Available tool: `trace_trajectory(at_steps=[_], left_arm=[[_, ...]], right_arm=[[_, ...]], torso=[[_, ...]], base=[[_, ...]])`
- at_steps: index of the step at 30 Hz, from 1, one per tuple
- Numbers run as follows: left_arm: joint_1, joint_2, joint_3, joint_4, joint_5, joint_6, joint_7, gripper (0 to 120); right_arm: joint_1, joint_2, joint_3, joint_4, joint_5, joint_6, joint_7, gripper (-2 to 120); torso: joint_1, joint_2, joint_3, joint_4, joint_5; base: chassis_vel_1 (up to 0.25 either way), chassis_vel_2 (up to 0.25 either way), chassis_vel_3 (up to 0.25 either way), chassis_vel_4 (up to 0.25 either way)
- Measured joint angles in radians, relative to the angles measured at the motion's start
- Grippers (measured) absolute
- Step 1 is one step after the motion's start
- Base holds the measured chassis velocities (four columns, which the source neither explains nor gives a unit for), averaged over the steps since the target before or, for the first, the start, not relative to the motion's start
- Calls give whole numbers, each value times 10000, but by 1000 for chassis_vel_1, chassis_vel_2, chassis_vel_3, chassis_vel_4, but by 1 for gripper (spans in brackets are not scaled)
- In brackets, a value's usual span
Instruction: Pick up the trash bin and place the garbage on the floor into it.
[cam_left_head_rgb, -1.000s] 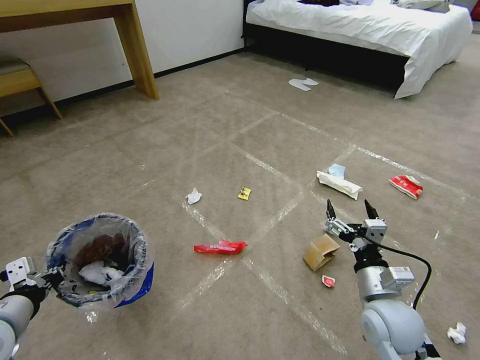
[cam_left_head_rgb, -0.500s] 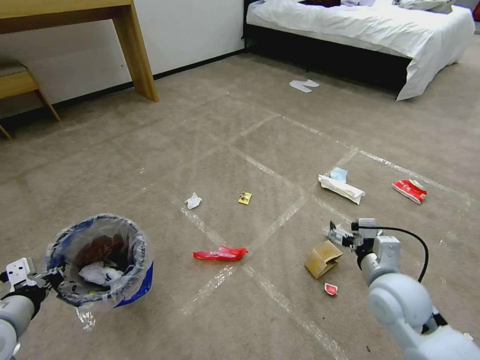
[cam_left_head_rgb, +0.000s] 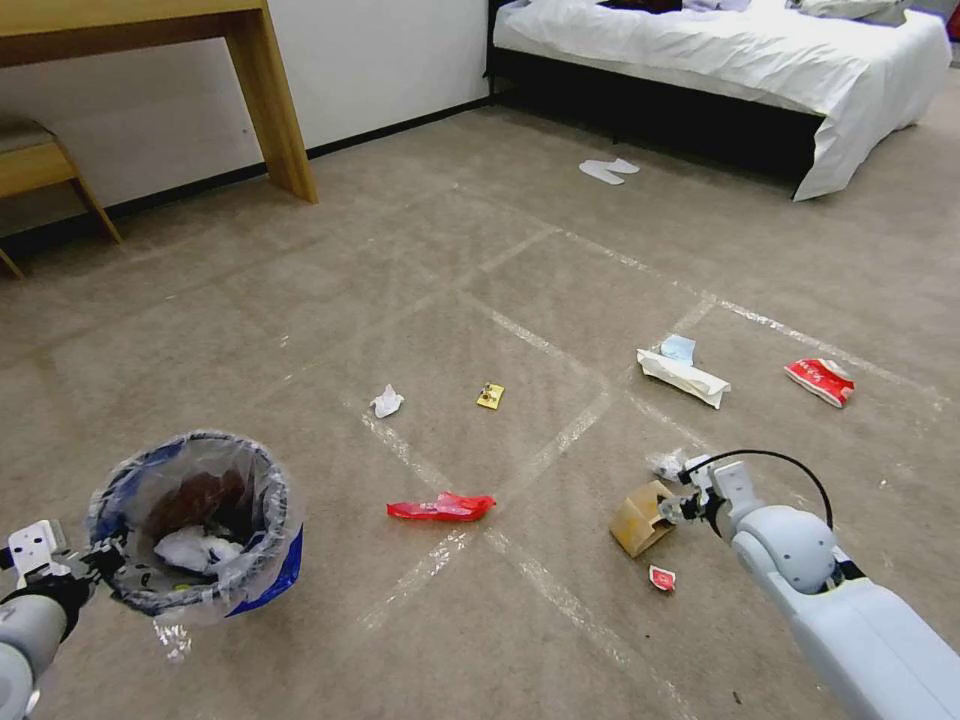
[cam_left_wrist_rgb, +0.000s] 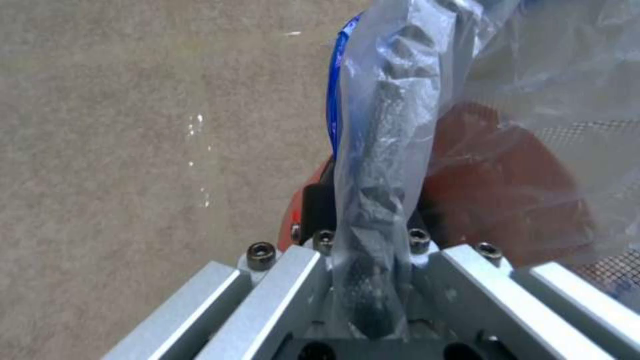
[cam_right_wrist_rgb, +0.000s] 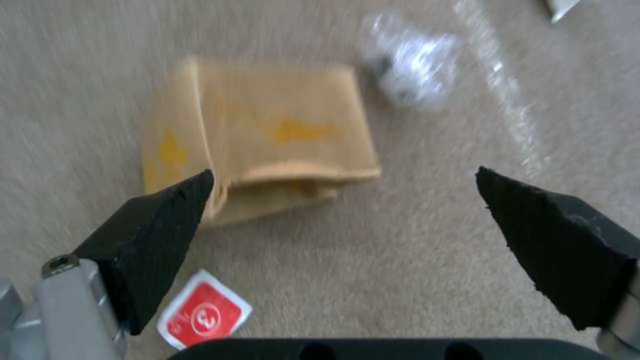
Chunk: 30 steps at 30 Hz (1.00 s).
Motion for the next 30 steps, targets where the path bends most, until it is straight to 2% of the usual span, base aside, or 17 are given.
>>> trace_trajectory(at_steps=[1, 4, 9, 15, 23, 30], left_arm=[[0, 0, 0, 0, 0, 0, 0, 0], [56, -105, -8, -46, 83, -18, -1, 0], [99, -206, -27, -70, 152, -38, 0, 0], [134, -254, -35, -100, 193, -38, -10, 0], [170, -241, -35, -99, 202, -38, -49, 0], [151, -194, 48, -39, 201, -28, -62, 0]], right_arm=[[0, 0, 0, 0, 0, 0, 0, 99], [76, 27, -192, -349, -740, 36, -1034, 99], [344, 131, -682, -770, -970, 59, -1497, 98], [682, 406, -1125, -1218, -1038, 123, -1516, 95], [1141, 926, -1645, -2195, -1147, 810, -1243, 93], [1643, 1493, -1928, -3291, -1167, 1448, -899, 78]], torso=[[0, 0, 0, 0, 0], [0, 1, 0, -2, -4], [0, 0, 0, -2, -3], [0, 0, 0, 0, -4], [0, 0, 0, 0, -3], [0, 1, 0, 0, -2]], base=[[0, 0, 0, 0], [0, 0, 0, 0], [0, 0, 0, 0], [0, 0, 0, 0], [0, 0, 0, 0], [0, 0, 0, 0]])
